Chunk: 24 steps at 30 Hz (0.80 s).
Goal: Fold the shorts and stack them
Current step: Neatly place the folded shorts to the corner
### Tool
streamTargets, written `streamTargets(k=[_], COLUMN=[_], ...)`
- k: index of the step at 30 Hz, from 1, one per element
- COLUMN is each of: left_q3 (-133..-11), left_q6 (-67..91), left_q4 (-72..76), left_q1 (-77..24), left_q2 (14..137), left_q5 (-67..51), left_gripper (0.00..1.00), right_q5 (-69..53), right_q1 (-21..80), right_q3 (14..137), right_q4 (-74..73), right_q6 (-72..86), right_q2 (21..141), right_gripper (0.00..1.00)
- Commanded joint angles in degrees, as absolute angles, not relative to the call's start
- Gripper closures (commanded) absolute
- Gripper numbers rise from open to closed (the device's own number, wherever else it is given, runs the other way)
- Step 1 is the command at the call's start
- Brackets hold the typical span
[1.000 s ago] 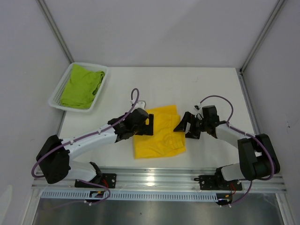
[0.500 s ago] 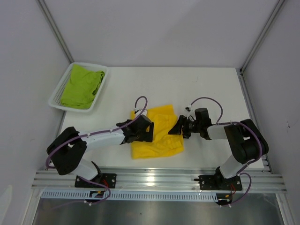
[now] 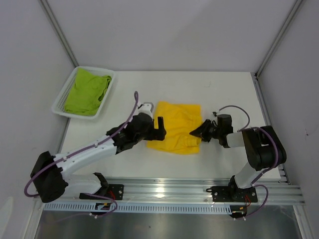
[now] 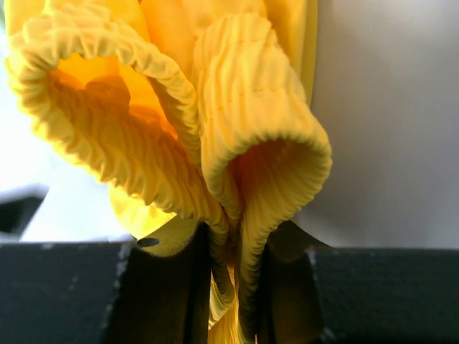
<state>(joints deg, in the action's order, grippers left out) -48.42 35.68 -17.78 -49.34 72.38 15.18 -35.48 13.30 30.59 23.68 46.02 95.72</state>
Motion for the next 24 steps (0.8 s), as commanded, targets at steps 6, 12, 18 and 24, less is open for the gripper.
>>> streamTargets(k=[6,12,18,24], left_q3=[-49.1,-46.6,-44.9,-45.3], left_q6=[35.0,35.4,35.7,34.5], left_q4=[-22.8,-21.8,-19.2,-19.8], left_q1=[-47.7,-47.4,-47.4,-47.2], left_q2=[60.8,58.8,58.1,56.7], left_q5=[15.6,14.2,10.5,10.5], left_gripper=[0.01,0.01,0.01,0.01], right_q5=[-18.1,-4.2,-3.1,-5.0], right_q1=[-5.5,-11.2,-18.1,-23.1], right_q3=[17.2,13.9,18.0,24.8], right_q4=[34.5,30.7,35.9,48.9], right_q6=[60.6,64.2,68.8,73.2], right_q2=[83.7,70.4,79.0,94.9], right_gripper=[1.00,1.00,1.00,1.00])
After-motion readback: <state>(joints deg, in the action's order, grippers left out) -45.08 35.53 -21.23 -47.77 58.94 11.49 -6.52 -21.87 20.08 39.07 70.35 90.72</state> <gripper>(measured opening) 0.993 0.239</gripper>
